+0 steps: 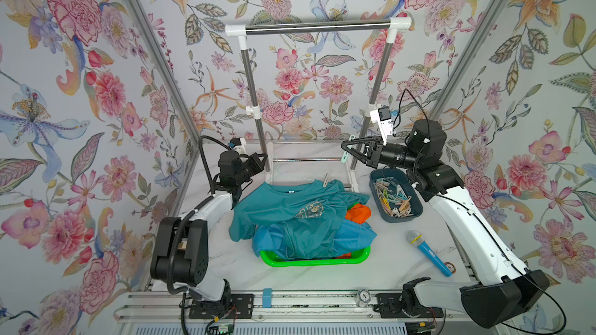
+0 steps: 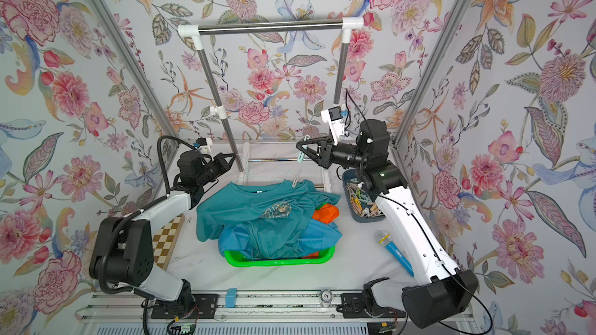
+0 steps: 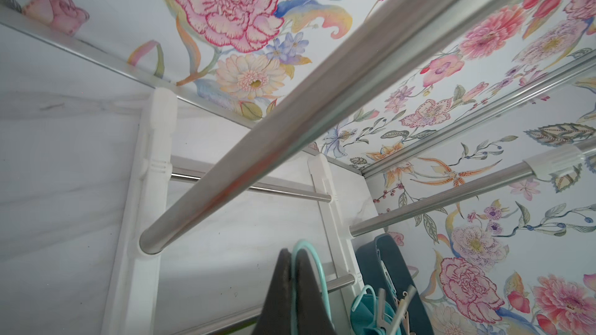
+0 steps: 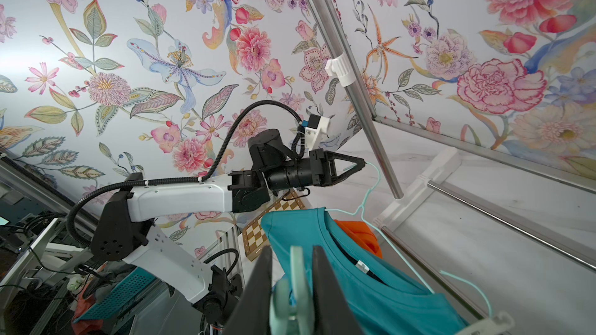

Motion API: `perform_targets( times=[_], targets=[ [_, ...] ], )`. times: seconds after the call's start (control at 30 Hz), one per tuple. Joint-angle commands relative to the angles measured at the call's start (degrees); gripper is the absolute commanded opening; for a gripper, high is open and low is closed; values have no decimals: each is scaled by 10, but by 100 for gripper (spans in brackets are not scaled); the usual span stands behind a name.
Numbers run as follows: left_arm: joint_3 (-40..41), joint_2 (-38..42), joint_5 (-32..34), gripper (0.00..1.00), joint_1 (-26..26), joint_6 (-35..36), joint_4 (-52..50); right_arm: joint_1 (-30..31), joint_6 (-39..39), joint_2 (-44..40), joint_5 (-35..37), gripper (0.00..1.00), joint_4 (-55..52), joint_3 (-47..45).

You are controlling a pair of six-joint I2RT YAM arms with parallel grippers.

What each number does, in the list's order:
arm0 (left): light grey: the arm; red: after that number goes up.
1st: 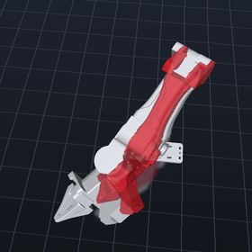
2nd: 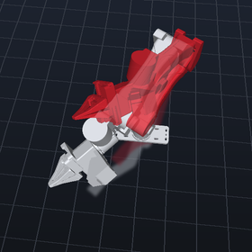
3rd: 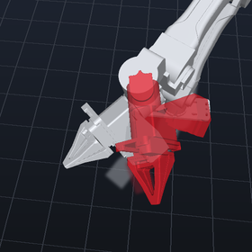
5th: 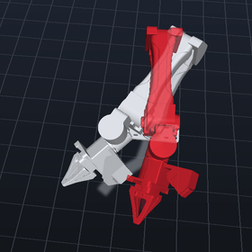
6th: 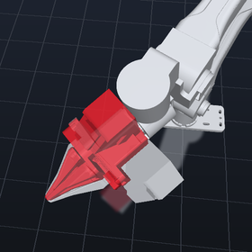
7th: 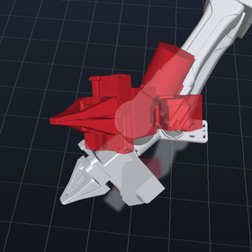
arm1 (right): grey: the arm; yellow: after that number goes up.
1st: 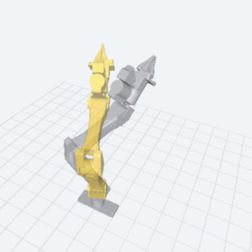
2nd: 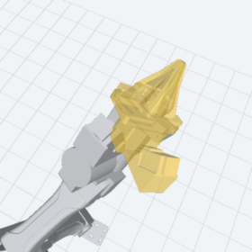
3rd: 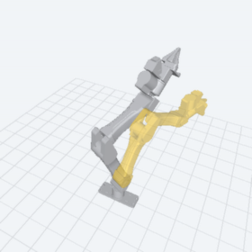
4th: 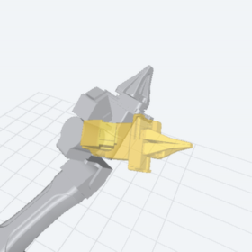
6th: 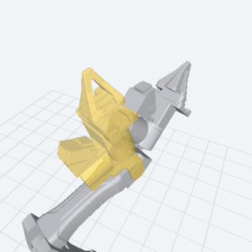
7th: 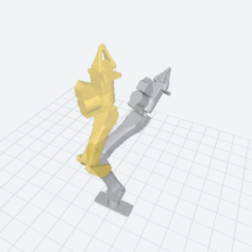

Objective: Use clothespins to secure the t-shirt on both sides of the hanger
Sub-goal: Pick up the hanger from the basket, then place the hanger in the basket.

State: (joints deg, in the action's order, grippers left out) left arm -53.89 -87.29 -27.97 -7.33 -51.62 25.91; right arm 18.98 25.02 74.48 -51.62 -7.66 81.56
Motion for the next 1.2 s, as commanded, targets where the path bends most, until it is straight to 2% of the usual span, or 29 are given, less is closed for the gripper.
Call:
perform_targets(
  times=[0.0,0.27,0.47,0.63,0.77,1.0,1.17],
  targets=[
    [-15,55,67,0,-9,48,-33,2,9,1,-9,15,21,-3],
    [-53,173,224,0,-100,160,-55,6,8,-8,-11,15,19,-3],
    [-109,200,278,0,-161,211,-59,36,-24,-9,31,15,-17,14],
    [-140,201,293,0,-197,226,-59,111,-94,6,124,15,-95,66],
    [-153,203,327,1,-231,245,-58,193,-140,24,237,14,-149,109],
    [-219,180,384,2,-297,304,-68,328,-150,32,457,12,-109,98],
    [-285,153,450,2,-352,363,-98,378,-152,12,571,11,-43,63]
  ],
)
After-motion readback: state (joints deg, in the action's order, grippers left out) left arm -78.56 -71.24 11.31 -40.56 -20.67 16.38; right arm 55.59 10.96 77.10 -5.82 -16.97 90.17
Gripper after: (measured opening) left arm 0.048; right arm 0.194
